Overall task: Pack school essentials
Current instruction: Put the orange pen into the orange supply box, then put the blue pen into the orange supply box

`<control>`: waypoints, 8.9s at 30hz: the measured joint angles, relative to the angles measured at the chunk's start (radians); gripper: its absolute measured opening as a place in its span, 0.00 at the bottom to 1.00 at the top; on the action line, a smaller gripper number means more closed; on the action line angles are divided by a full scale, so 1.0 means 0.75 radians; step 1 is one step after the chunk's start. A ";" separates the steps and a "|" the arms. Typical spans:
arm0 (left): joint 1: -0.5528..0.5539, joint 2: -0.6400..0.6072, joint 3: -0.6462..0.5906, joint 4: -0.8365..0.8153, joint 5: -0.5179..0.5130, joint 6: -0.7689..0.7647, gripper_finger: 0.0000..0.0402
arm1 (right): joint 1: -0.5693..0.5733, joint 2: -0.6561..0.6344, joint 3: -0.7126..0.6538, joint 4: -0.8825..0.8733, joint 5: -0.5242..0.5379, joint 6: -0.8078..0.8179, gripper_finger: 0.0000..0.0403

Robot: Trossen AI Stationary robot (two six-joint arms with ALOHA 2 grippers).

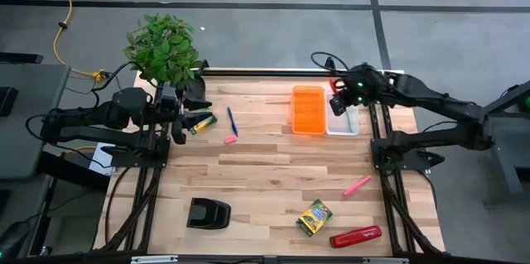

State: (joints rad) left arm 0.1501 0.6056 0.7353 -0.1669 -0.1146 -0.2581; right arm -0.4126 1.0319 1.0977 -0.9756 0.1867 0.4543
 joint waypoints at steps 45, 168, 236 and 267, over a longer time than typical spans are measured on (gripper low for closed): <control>0.000 0.004 0.000 0.001 -0.006 -0.001 0.39 | -0.647 0.586 -0.493 0.398 -0.166 0.211 0.05; 0.354 1.406 0.003 -0.112 -0.112 -1.434 0.11 | 0.315 -0.407 -0.730 1.747 -0.323 -0.243 0.33; 0.247 1.500 0.107 -0.176 -0.184 -1.047 0.35 | 0.315 -0.405 -0.730 1.661 -0.324 -0.187 0.33; 0.264 1.300 0.092 -0.270 -0.191 -0.750 0.03 | 0.315 -0.405 -0.730 1.656 -0.323 -0.188 0.33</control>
State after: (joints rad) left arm 0.3485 1.5803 0.8040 -0.3692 -0.2581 -0.8207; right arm -0.1761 0.7284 0.5499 0.2661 -0.0559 0.3134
